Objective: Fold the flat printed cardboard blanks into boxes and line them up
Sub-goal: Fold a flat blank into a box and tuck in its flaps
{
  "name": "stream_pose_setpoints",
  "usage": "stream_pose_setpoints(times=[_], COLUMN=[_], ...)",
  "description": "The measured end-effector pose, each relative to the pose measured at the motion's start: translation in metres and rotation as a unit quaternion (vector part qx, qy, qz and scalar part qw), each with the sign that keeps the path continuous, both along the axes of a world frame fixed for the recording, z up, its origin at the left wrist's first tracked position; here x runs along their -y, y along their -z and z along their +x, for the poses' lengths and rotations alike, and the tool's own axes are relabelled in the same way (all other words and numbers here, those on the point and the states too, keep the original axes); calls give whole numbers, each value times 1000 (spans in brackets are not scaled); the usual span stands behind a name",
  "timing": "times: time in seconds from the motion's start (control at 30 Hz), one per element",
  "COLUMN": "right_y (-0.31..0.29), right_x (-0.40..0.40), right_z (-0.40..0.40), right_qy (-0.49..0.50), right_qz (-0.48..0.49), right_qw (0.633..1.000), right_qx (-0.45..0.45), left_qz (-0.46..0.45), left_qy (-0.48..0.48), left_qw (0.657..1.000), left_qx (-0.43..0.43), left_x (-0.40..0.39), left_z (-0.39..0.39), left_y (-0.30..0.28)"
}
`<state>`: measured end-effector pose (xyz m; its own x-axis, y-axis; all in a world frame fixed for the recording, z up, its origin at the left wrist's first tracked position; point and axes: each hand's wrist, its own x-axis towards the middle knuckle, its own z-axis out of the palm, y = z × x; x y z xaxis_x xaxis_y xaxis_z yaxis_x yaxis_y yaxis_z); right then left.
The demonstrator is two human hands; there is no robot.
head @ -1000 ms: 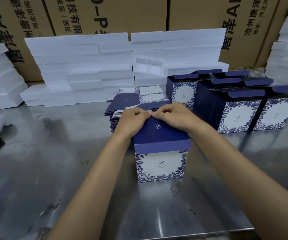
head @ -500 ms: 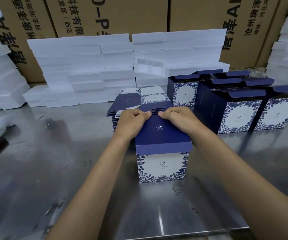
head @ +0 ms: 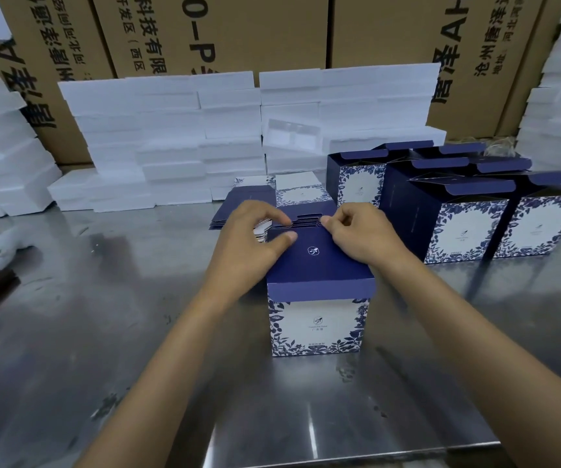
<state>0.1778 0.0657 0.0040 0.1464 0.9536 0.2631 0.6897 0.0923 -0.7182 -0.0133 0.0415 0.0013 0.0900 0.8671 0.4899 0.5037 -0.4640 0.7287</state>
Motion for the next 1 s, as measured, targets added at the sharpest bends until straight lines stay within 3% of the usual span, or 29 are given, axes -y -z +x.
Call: stream_pose_setpoints(times=[0.13,0.3,0.47,0.67,0.87,1.0], right_y=[-5,-16,-2,39,52,50], right_x=[-12,2,42,64,63,63], right_z=[-2,-5,-7,-8,-18,-22], right_qy=[24,-2,-149,-130,-115,-100], right_qz=[26,146,179,307,315,315], right_qw=[998,980,972,930,942,944], right_qx=[55,134,36,155,9,8], left_qz=[-3,32,58,-20,38,73], left_qy=[145,123,86,159,127,100], left_qw=[989,992,993,983,981,982], left_qx=[-38,19,62,92,139,139], left_x=[16,14,12,12,15,17], left_z=[-1,-1,4,-6,3,9], left_y=[8,25,37,36,44,49])
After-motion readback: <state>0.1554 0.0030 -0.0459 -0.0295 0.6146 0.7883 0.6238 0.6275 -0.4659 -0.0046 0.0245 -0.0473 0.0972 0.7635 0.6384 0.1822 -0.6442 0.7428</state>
